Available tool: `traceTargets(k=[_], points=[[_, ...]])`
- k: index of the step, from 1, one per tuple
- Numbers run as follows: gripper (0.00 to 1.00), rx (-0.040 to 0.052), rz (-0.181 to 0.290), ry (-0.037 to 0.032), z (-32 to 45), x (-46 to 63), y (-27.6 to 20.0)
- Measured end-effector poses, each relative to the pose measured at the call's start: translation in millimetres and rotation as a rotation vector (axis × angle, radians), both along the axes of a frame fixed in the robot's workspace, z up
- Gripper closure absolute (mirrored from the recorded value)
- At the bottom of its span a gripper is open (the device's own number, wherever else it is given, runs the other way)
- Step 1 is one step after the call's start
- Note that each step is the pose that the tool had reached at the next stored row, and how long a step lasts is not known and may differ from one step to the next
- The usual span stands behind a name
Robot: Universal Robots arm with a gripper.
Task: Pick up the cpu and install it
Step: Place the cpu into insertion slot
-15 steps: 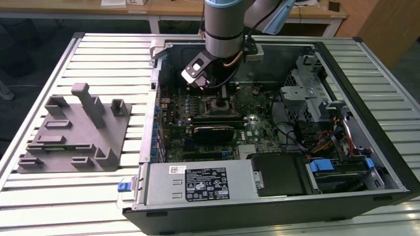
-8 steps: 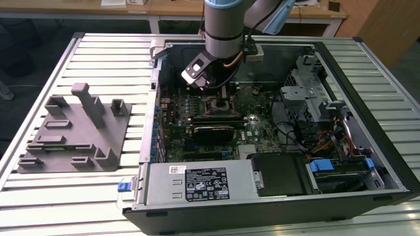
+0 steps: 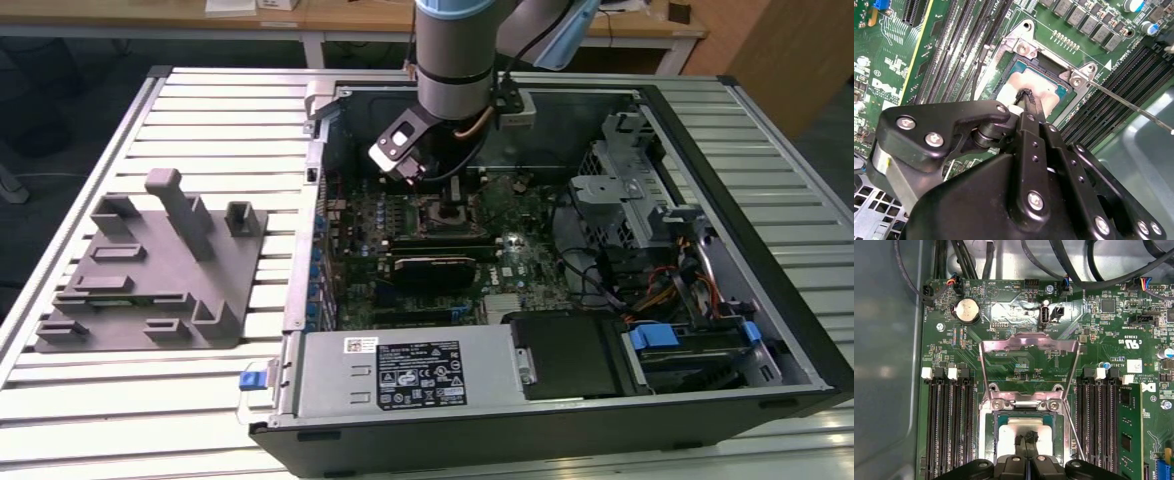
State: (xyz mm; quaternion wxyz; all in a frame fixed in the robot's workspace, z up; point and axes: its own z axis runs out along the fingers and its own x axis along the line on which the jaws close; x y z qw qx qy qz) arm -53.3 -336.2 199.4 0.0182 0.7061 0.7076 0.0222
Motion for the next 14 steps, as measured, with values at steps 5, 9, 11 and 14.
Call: traceTargets(k=[5,9,11,14], points=[[0.89,-0.0006,0.0,0.0005,-1.3,-0.1,-0.1],[0.89,0.0,0.0,0.0001,-1.7,0.0,0.0],[0.89,0.0002,0.0,-0.0001,-1.5,0.0,0.0],[0.89,0.0008,0.0,-0.0004,2.1,0.1,0.1]])
